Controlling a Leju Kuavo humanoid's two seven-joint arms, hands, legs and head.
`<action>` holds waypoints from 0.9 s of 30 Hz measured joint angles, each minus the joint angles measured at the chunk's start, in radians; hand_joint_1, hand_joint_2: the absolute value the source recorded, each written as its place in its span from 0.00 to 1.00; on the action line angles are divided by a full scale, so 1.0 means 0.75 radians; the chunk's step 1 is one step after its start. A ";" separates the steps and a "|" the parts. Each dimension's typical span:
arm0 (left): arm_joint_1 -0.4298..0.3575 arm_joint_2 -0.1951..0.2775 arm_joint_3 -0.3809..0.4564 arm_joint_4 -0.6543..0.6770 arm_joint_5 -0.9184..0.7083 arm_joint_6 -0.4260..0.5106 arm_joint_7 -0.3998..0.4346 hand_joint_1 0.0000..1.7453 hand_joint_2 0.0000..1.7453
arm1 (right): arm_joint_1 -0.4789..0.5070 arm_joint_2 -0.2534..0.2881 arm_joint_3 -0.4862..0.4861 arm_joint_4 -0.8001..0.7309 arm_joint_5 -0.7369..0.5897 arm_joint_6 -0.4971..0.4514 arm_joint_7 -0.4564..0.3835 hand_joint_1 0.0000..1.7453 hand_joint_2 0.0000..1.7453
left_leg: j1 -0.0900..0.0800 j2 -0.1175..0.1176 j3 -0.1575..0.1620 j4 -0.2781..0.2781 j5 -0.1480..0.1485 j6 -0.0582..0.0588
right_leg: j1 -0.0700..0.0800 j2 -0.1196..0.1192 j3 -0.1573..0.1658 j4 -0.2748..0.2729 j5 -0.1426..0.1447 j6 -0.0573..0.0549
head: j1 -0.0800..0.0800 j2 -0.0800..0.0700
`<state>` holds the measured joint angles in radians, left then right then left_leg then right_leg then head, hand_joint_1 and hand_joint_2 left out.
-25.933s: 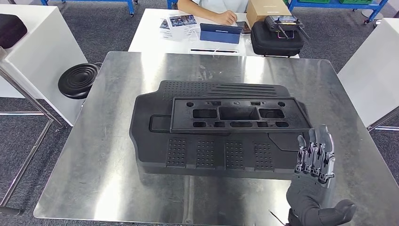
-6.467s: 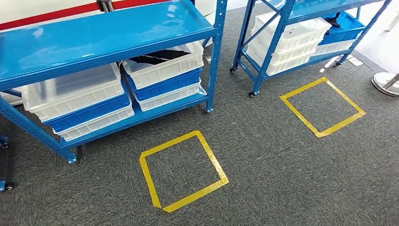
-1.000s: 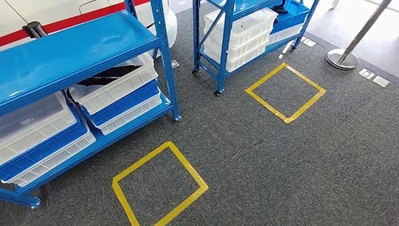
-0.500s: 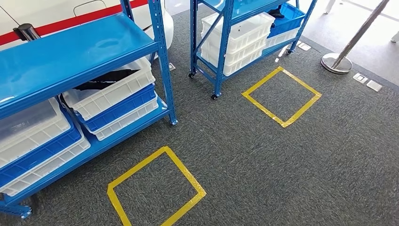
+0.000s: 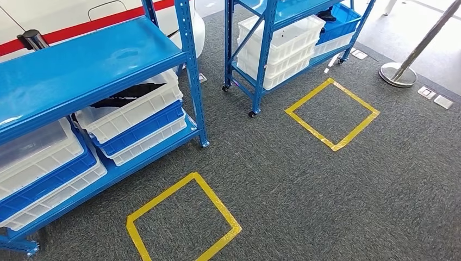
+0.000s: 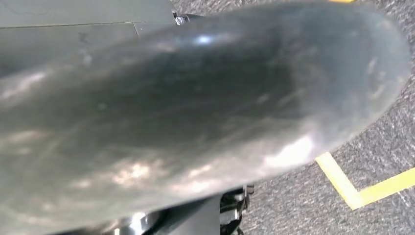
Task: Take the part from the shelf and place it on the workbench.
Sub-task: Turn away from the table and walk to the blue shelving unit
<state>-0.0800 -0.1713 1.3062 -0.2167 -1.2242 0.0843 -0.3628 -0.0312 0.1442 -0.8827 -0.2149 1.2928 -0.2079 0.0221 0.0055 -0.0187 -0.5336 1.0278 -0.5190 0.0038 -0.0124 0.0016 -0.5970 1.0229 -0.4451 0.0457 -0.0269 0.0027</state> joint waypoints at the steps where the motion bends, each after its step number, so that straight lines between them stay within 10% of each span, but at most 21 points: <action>1: 0.000 0.000 0.000 0.000 0.000 0.000 0.000 0.00 0.00 | 0.001 0.000 0.000 0.000 0.000 0.000 0.000 0.00 0.00 | 0.001 0.002 0.002 0.001 -0.004 -0.007 | -0.006 0.000 0.006 -0.005 -0.001 -0.007 | -0.001 0.000; 6: 0.002 0.001 0.000 0.000 0.001 0.000 0.002 0.00 0.00 | 0.000 0.003 0.000 0.000 0.000 0.000 0.000 0.00 0.00 | 0.008 0.015 -0.160 0.327 -0.139 -0.030 | -0.020 -0.002 0.055 -0.019 -0.027 -0.049 | -0.003 0.000; 8: 0.004 0.001 0.000 0.000 0.002 0.000 0.005 0.00 0.00 | 0.001 0.004 0.000 0.000 0.001 0.000 0.000 0.00 0.00 | 0.013 0.016 -0.223 0.394 -0.117 -0.037 | -0.020 0.002 0.078 -0.019 -0.044 -0.050 | -0.002 0.000; 12: 0.006 0.000 0.000 0.001 0.004 0.000 0.008 0.00 0.00 | 0.003 0.006 0.000 0.000 0.003 -0.001 0.000 0.00 0.00 | 0.025 0.020 -0.129 0.113 0.073 -0.043 | -0.021 0.013 0.126 -0.015 -0.090 -0.023 | -0.006 0.000; 17: 0.005 0.000 0.000 0.002 0.006 0.001 0.008 0.00 0.00 | -0.005 0.007 0.000 0.000 0.007 -0.003 -0.001 0.00 0.00 | 0.020 0.013 -0.093 0.039 0.057 -0.003 | -0.016 0.010 0.119 -0.008 -0.113 0.009 | -0.004 0.000; 22: 0.002 0.000 0.001 0.002 0.008 0.002 0.008 0.00 0.00 | -0.004 0.008 0.000 0.000 0.010 -0.003 -0.003 0.00 0.00 | 0.016 0.012 -0.066 0.034 0.032 0.032 | -0.013 0.007 -0.120 0.363 -0.208 0.003 | 0.000 0.000; 24: 0.004 0.000 0.001 0.002 0.008 0.002 0.008 0.00 0.00 | -0.001 0.008 0.000 0.000 0.012 -0.003 -0.005 0.00 0.00 | 0.014 0.007 -0.045 0.034 0.016 0.034 | -0.012 0.007 -0.161 0.354 -0.157 0.018 | 0.001 0.000; 27: 0.004 -0.003 0.001 0.002 0.008 0.003 0.008 0.00 0.00 | 0.000 0.007 0.000 0.000 0.012 -0.003 -0.005 0.00 0.00 | 0.010 0.000 -0.014 0.032 -0.012 0.023 | -0.003 0.003 -0.079 0.095 -0.009 0.026 | 0.001 0.000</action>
<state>-0.0771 -0.1733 1.3066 -0.2155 -1.2184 0.0865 -0.3567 -0.0315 0.1495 -0.8827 -0.2148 1.3021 -0.2098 0.0180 0.0134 -0.0184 -0.5439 1.0522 -0.5278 0.0208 -0.0147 0.0039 -0.6559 1.0938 -0.4521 0.0650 -0.0259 0.0027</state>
